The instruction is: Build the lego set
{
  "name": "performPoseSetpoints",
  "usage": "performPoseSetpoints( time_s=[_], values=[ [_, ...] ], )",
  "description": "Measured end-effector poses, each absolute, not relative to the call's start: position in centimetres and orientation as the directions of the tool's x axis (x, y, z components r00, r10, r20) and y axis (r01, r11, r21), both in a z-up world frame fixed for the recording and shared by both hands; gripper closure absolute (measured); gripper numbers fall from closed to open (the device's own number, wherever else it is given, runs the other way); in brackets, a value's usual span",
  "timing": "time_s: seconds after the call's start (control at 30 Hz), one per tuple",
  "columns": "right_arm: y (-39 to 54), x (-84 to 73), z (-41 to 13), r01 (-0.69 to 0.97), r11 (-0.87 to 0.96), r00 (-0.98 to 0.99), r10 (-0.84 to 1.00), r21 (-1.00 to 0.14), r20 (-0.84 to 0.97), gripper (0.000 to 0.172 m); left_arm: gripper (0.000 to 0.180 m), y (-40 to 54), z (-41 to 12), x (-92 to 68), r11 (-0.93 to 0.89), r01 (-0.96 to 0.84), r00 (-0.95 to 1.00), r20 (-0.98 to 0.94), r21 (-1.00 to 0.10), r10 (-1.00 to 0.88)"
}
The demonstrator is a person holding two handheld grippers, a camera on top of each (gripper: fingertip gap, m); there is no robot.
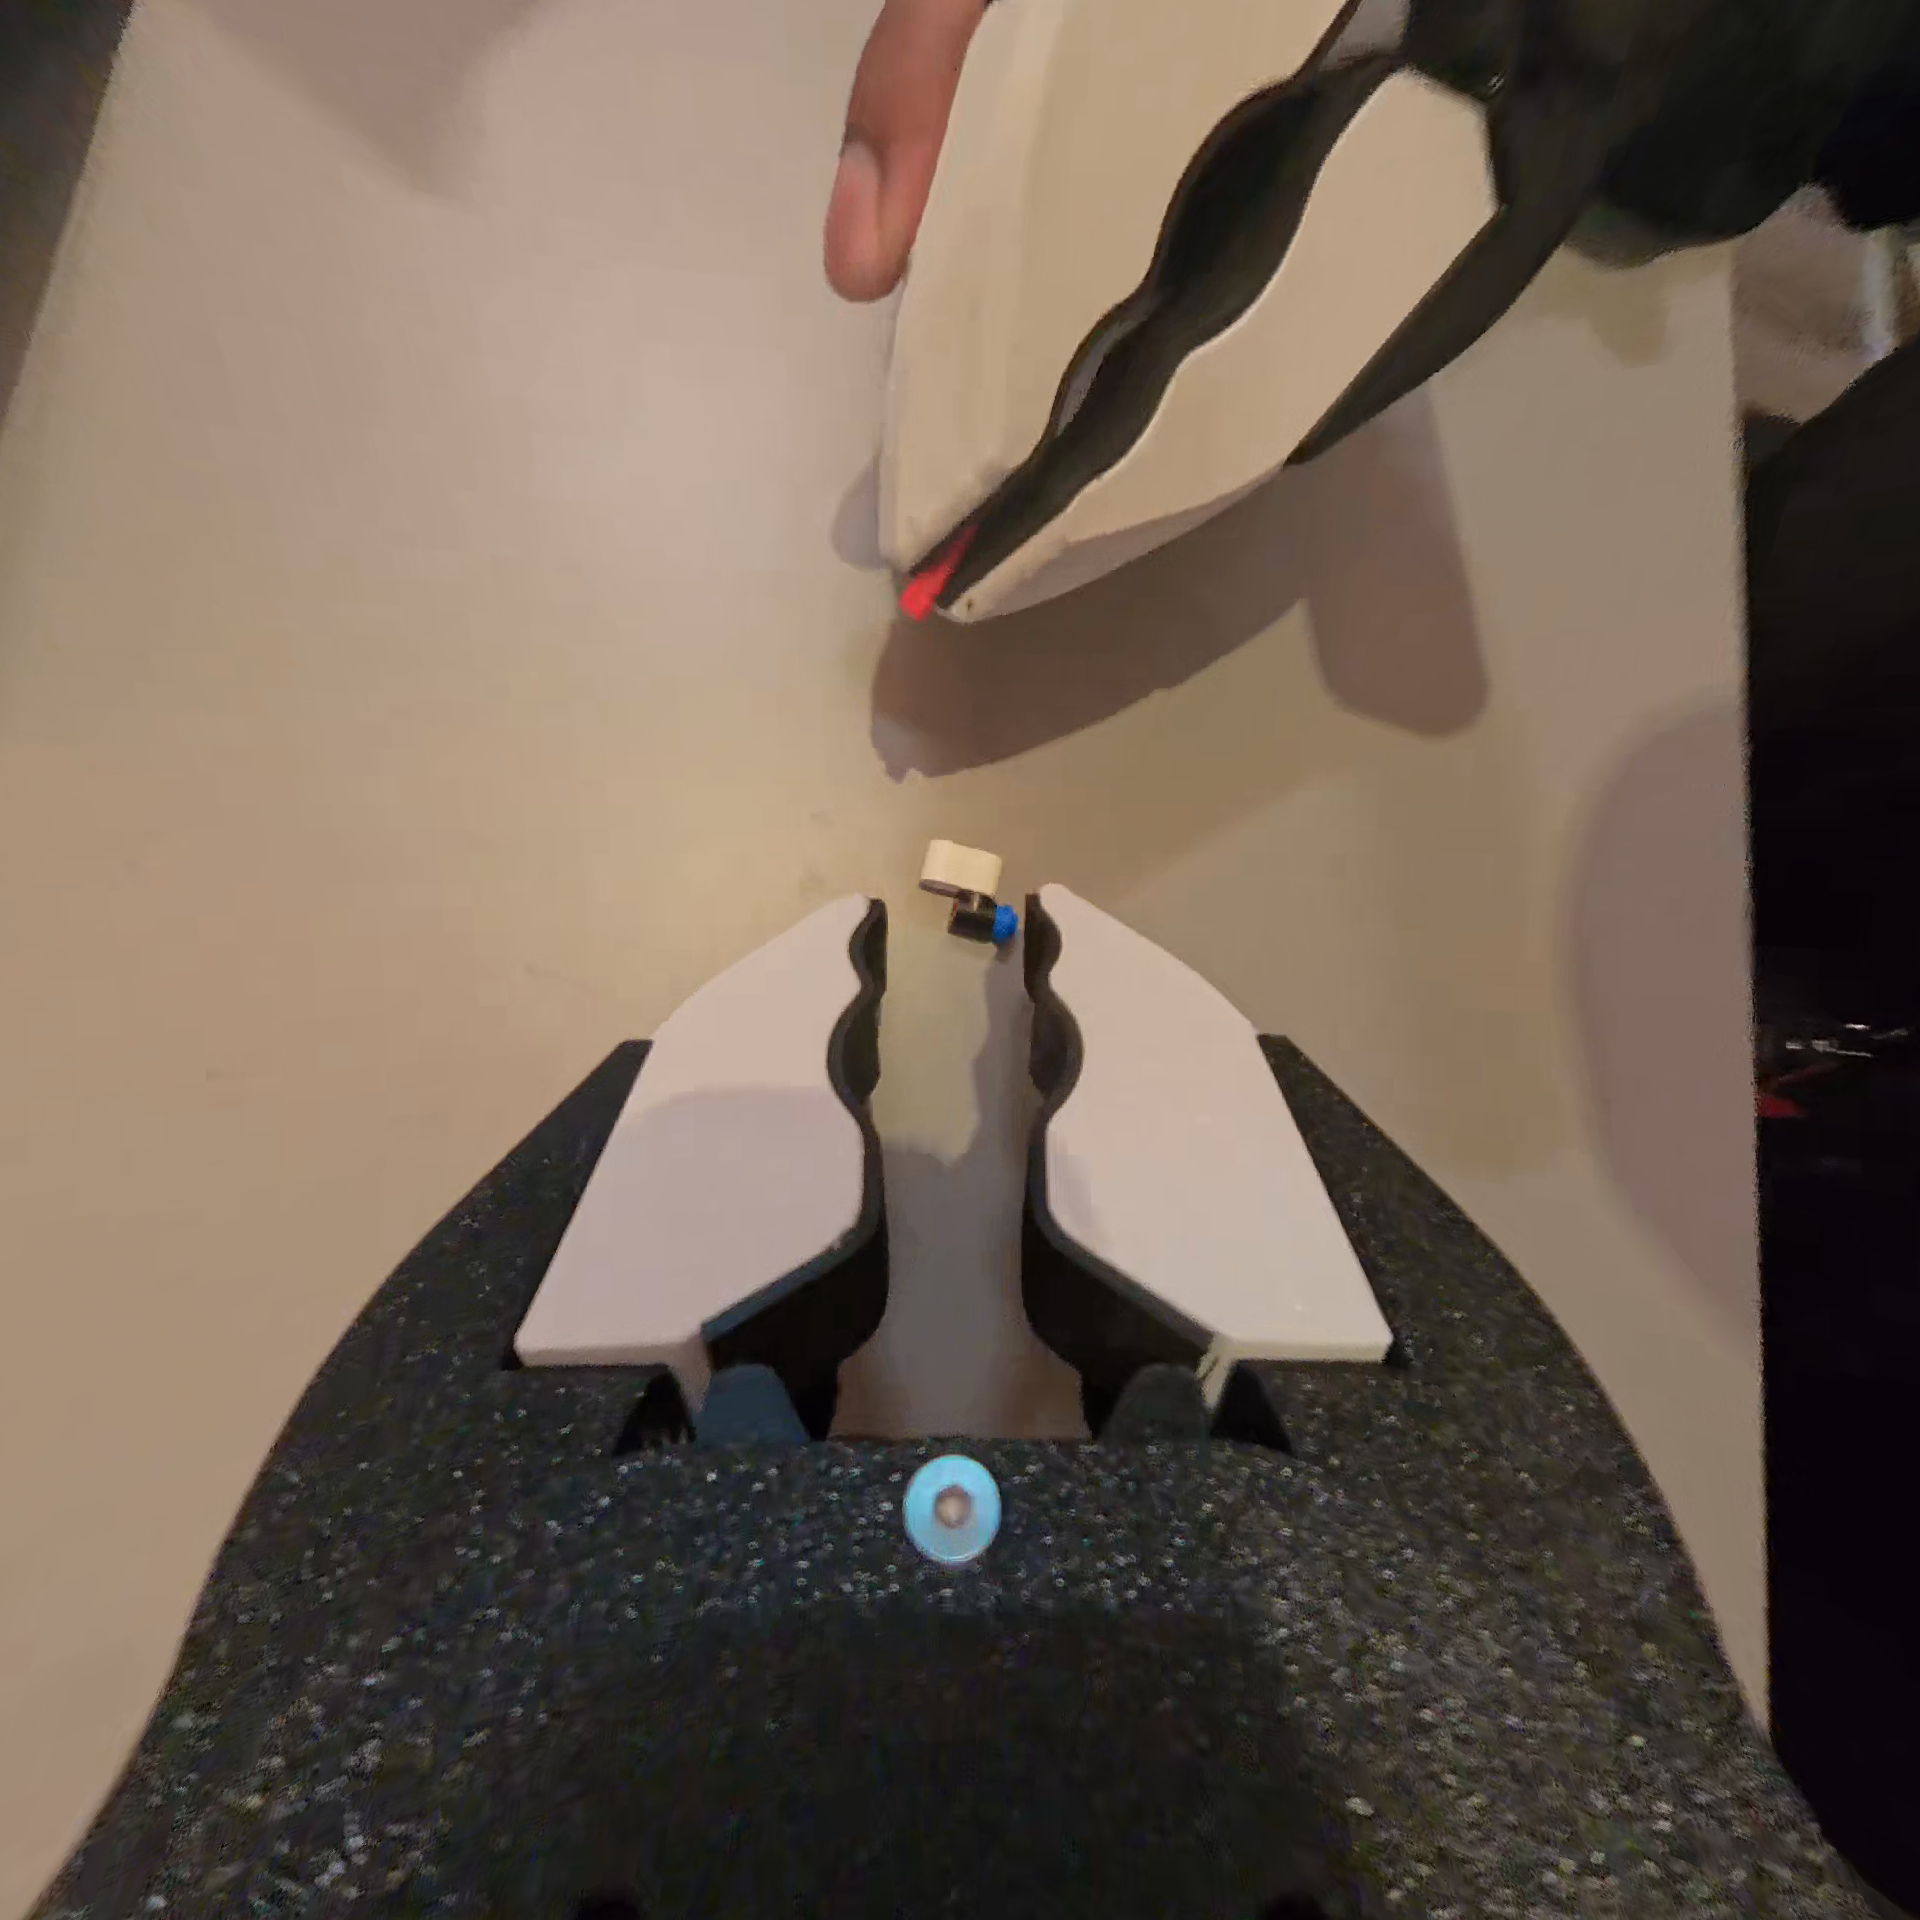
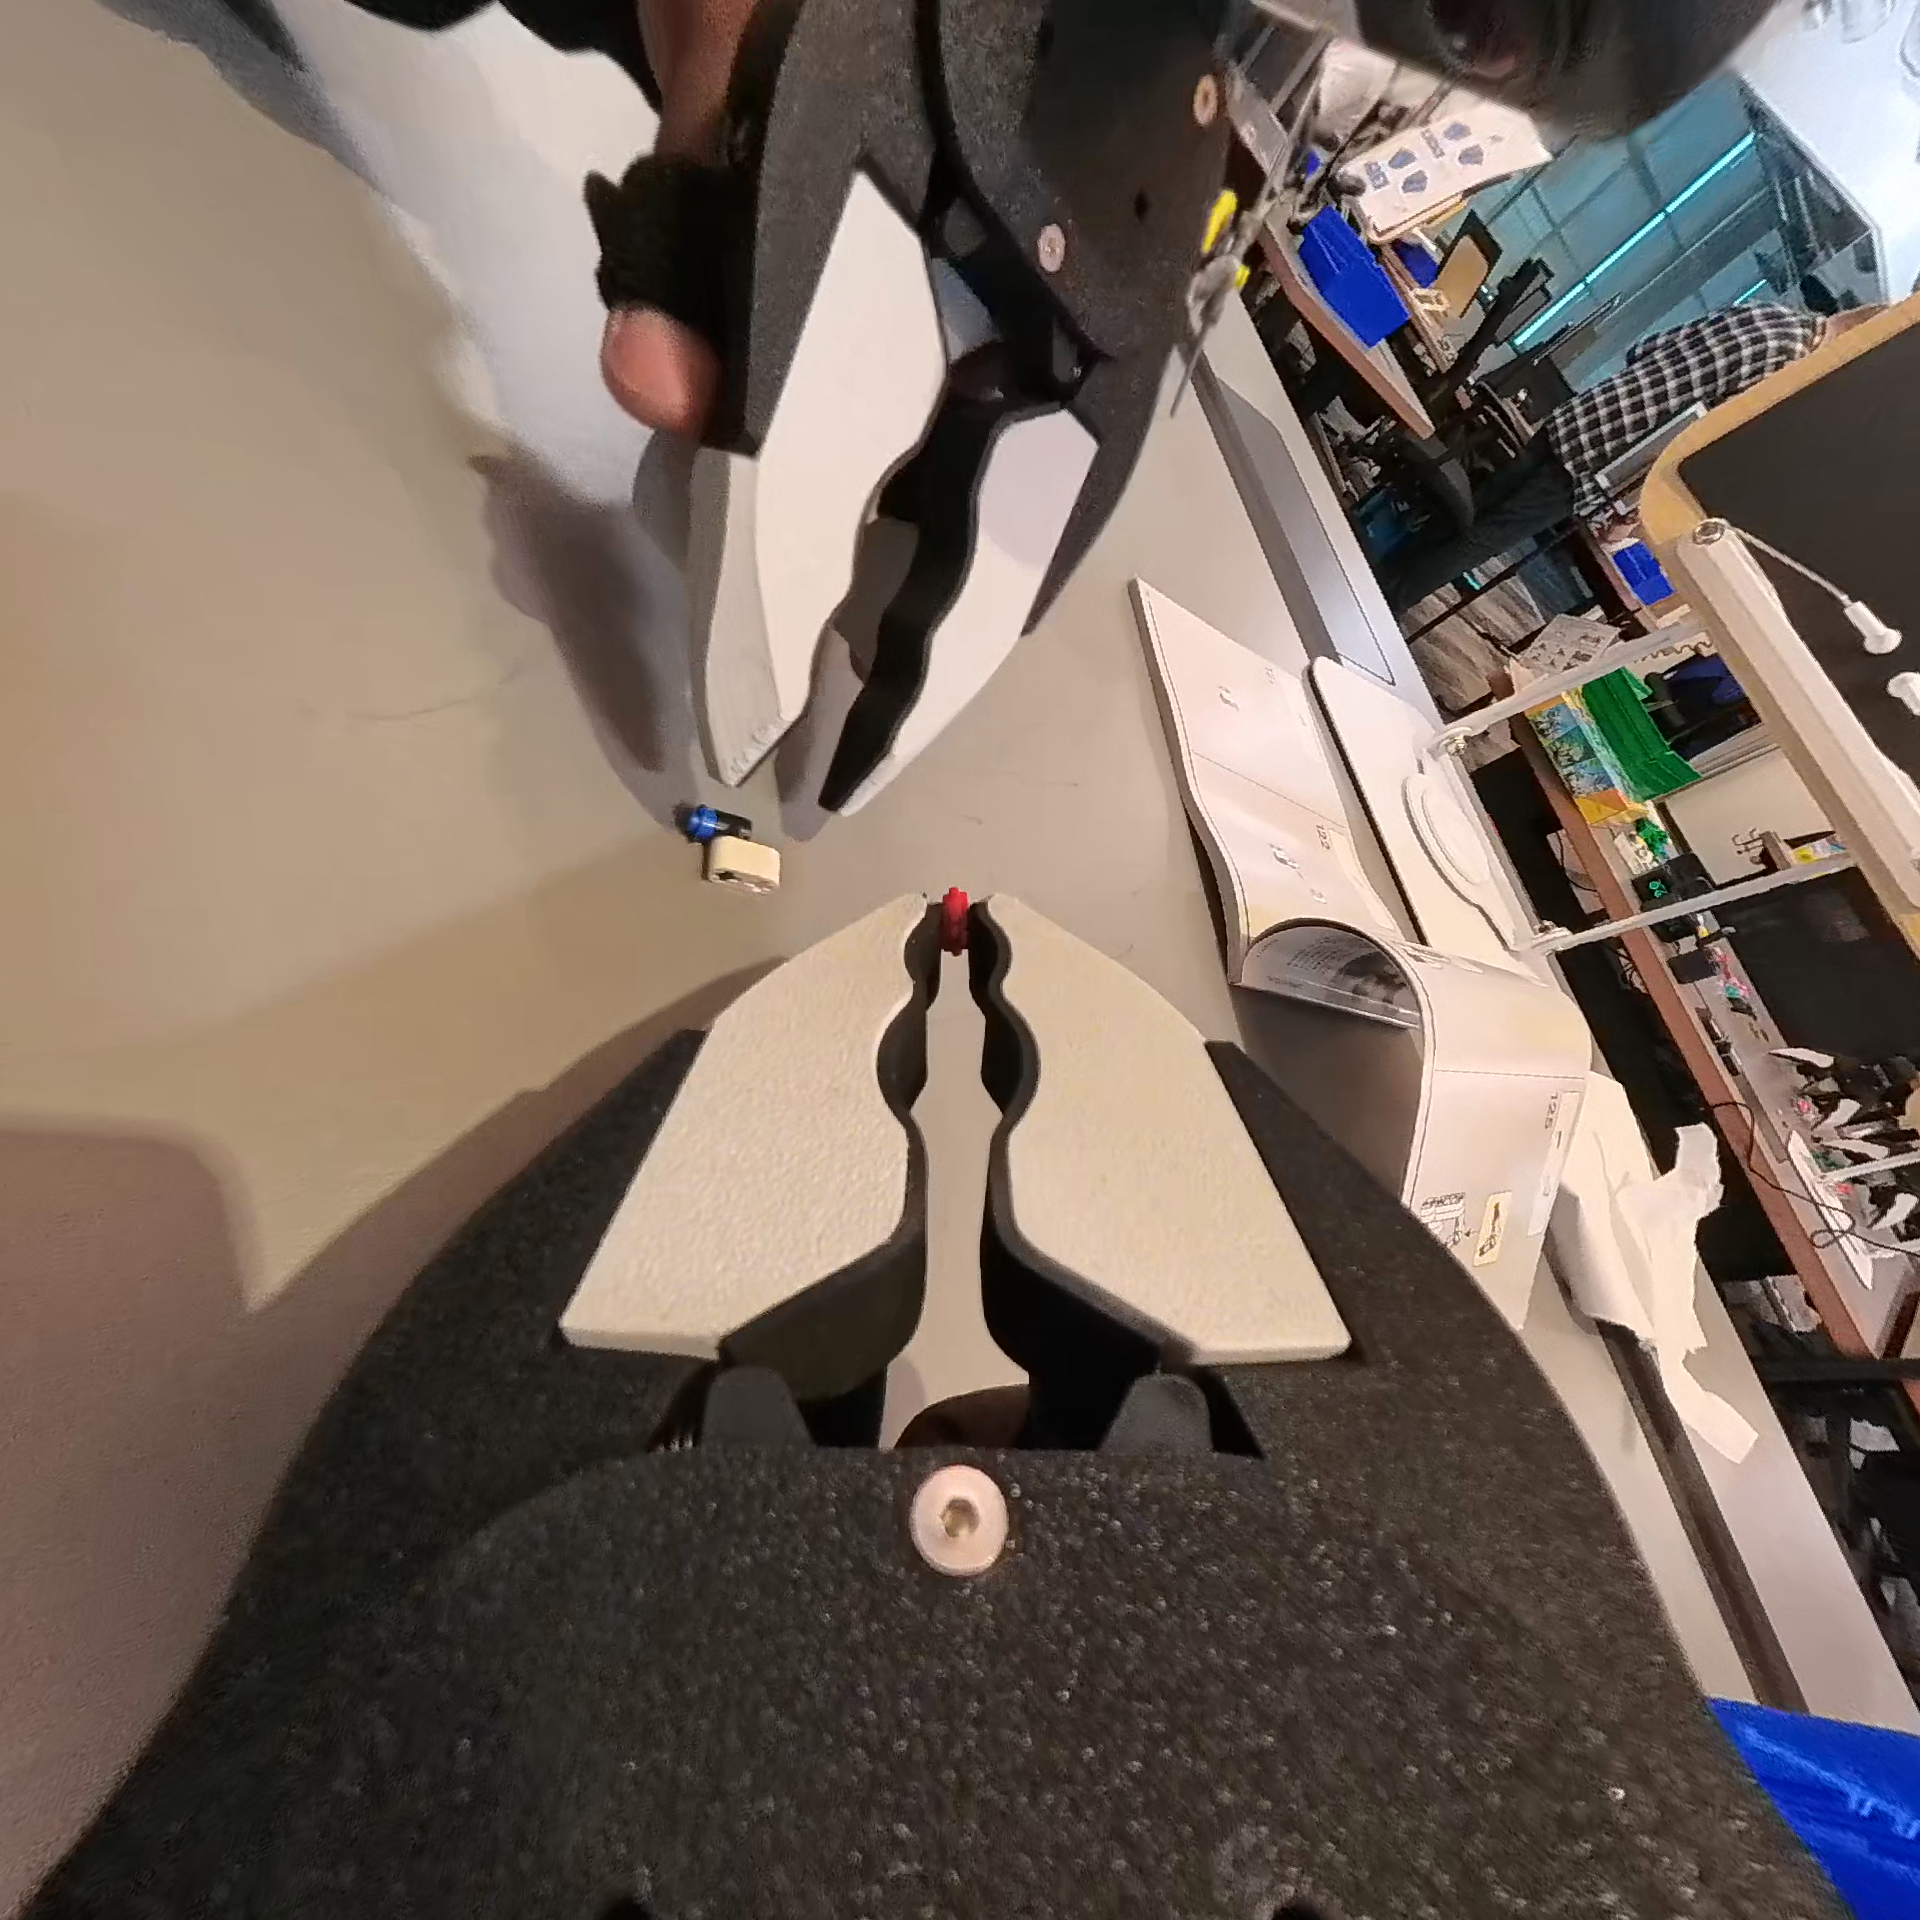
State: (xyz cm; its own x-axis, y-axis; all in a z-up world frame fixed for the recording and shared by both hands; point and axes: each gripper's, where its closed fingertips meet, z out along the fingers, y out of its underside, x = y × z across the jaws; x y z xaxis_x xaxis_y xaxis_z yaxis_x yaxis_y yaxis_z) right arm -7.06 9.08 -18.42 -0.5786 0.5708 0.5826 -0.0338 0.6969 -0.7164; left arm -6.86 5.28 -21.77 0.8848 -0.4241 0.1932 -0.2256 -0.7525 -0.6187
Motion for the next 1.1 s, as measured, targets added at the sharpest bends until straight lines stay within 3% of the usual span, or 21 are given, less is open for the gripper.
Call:
performPoseSetpoints(
  time_s=[0.17, 0.23, 0.33, 0.5, 0.63, 0.73, 0.93, 1.03, 1.1],
  values=[
    [9.0, -6.8, -18.7, -0.031, 0.697, -0.592, 0.565, -0.716, 0.575, 0.167, 0.152, 5.0, -23.1, -6.4, -0.756, -0.255, 0.913, 0.108, -0.603, -0.394],
    [8.9, -6.8, -18.8, -0.030, 0.699, -0.597, 0.561, -0.715, 0.573, 0.167, 0.166, 5.2, -23.2, -6.2, -0.746, -0.279, 0.911, 0.080, -0.604, -0.405],
    [8.8, -6.6, -19.1, -0.025, 0.704, -0.607, 0.554, -0.710, 0.570, 0.167, 0.167, 5.3, -23.2, -6.1, -0.711, -0.399, 0.880, -0.024, -0.579, -0.474],
    [8.8, -6.3, -19.9, -0.001, 0.721, -0.635, 0.535, -0.693, 0.557, 0.167, 0.166, 4.7, -22.1, -5.9, -0.532, -0.744, 0.659, -0.316, -0.404, -0.682],
    [8.7, -6.2, -19.9, 0.001, 0.722, -0.639, 0.533, -0.691, 0.555, 0.167, 0.162, 4.0, -21.8, -4.9, -0.407, -0.862, 0.498, -0.359, -0.302, -0.789],
    [8.8, -6.1, -19.9, -0.001, 0.726, -0.637, 0.530, -0.688, 0.560, 0.167, 0.158, 4.3, -21.4, -4.5, -0.458, -0.806, 0.575, -0.306, -0.376, -0.759],
    [9.2, -5.6, -19.9, 0.000, 0.731, -0.636, 0.526, -0.682, 0.564, 0.167, 0.155, 4.6, -20.6, -5.0, -0.680, -0.456, 0.858, -0.081, -0.574, -0.507],
    [9.2, -5.5, -20.1, 0.003, 0.732, -0.642, 0.524, -0.681, 0.560, 0.167, 0.157, 4.5, -21.1, -5.2, -0.776, -0.287, 0.920, 0.062, -0.562, -0.386],
    [9.1, -5.5, -20.3, 0.005, 0.738, -0.645, 0.518, -0.674, 0.562, 0.167, 0.158, 4.6, -21.7, -5.7, -0.808, -0.278, 0.936, 0.044, -0.519, -0.350]
  ],
)
